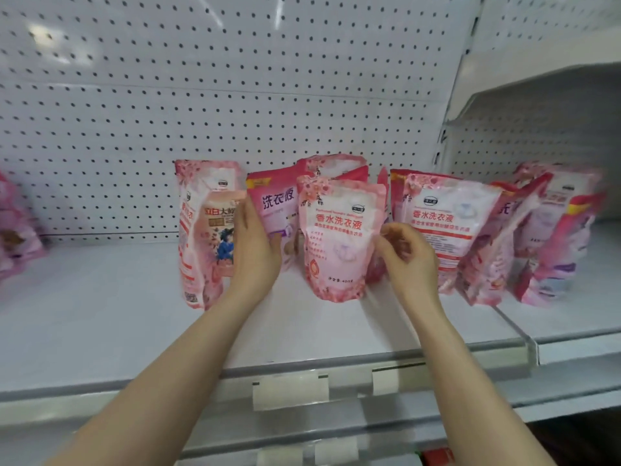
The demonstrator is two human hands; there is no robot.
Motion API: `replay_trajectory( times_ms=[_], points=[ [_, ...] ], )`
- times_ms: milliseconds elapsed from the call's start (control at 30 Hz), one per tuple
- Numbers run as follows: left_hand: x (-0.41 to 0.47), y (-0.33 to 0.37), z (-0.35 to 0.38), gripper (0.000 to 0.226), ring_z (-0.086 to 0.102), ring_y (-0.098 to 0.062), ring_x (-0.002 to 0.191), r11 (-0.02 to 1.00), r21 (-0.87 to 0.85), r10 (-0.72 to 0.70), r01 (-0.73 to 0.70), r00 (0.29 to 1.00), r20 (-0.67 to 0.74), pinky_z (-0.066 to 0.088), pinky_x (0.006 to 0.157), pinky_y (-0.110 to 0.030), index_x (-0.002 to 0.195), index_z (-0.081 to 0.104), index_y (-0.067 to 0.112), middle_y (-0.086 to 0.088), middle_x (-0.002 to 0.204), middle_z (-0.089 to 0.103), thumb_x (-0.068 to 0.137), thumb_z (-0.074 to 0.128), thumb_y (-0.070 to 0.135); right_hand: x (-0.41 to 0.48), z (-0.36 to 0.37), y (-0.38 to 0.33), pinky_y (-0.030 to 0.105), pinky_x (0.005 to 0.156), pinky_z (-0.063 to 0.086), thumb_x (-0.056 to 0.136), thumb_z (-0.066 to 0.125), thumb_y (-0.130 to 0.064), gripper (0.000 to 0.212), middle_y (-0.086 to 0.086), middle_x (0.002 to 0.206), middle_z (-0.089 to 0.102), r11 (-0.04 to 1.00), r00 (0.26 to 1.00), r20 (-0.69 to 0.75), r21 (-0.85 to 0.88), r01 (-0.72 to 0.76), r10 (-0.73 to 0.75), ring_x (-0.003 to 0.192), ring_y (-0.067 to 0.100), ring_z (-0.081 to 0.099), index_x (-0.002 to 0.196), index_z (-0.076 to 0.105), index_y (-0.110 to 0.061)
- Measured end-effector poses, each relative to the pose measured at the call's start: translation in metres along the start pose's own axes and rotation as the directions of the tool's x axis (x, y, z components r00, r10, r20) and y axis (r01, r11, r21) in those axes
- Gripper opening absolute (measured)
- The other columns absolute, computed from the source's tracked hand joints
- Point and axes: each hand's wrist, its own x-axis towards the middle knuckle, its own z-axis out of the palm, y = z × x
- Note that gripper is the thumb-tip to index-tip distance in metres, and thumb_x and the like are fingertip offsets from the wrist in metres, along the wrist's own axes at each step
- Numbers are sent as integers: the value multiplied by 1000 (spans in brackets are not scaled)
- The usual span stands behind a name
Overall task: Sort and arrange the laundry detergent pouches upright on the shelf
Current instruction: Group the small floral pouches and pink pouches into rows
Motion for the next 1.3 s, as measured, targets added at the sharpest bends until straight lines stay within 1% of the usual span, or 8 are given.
replay_trajectory(
  times_ms=[133, 233, 367, 733, 933, 1133, 1233, 1300],
  points=[
    [24, 11, 13, 62, 57, -24, 115, 979, -143, -157, 142, 982, -103, 50, 93, -43, 136, 35, 15, -1, 127, 57, 84, 69, 14, -2, -3, -7, 27, 68, 54, 83, 76, -22, 16, -5, 85, 70, 999, 981, 190, -24, -31, 35, 79, 13, 66, 90, 63, -17],
    [18, 12, 20, 40, 60, -18, 93, 972, -154, -186, 177, 981, -46, 45, 75, -32, 116, 47, 18, 3, 105, 59, 84, 71, 24, -11, -1, 0, 29, 74, 57, 82, 78, -27, 27, -9, 96, 74, 996, 947, 312, -60, -60, 75, 85, 6, 69, 106, 66, -23],
    [9, 5, 14, 26, 62, -21, 87, 983, -80, -166, 166, 986, 1, 50, 75, -38, 110, 42, 20, 2, 97, 61, 93, 59, 29, -18, 4, 11, 38, 81, 60, 85, 74, -33, 33, -10, 99, 76, 993, 946, 315, -107, -39, 71, 88, 5, 71, 116, 70, -26],
    [-77, 5, -61, 53, 63, -42, 83, 983, 186, 19, 11, 988, -155, 39, 65, -36, 137, 31, 16, -17, 91, 69, 93, 59, 25, -25, 65, -12, 40, 75, 56, 93, 62, -29, 27, 6, 96, 75, 953, 957, 281, -264, 149, -71, 86, 29, 70, 119, 63, -21],
    [-82, 5, -75, 39, 62, -41, 82, 985, 152, -63, 84, 989, -136, 49, 70, -46, 116, 42, 10, -14, 87, 68, 90, 63, 30, -19, 98, -31, 39, 77, 56, 93, 64, -30, 18, 2, 93, 73, 977, 935, 351, -180, 114, -45, 83, 25, 68, 103, 62, -16],
    [-83, -5, -69, 48, 67, -21, 90, 990, -24, -139, 138, 990, -34, 54, 73, -33, 131, 46, 19, 8, 93, 66, 90, 60, 41, -21, 47, -21, 33, 79, 45, 88, 69, -37, 34, 2, 98, 55, 990, 962, -258, -131, 55, -87, 92, 21, 52, 104, 50, -13],
    [-81, -4, -63, 41, 62, 10, 80, 979, -119, -166, 165, 986, -5, 47, 65, -11, 132, 50, 18, 24, 90, 60, 94, 58, 29, 4, 38, -11, 30, 93, 39, 87, 68, -45, 65, 10, 131, 51, 964, 975, -143, -182, -194, 170, 120, 25, 50, 134, 44, -9],
    [-79, -5, -63, 34, 66, 3, 90, 959, -208, -190, 192, 981, 27, 53, 75, -18, 127, 54, 21, 20, 95, 65, 94, 59, 28, 10, 38, -8, 30, 86, 38, 93, 61, -44, 54, 7, 128, 55, 942, 979, -45, -266, -204, 199, 117, 25, 55, 134, 48, -12]
  ],
)
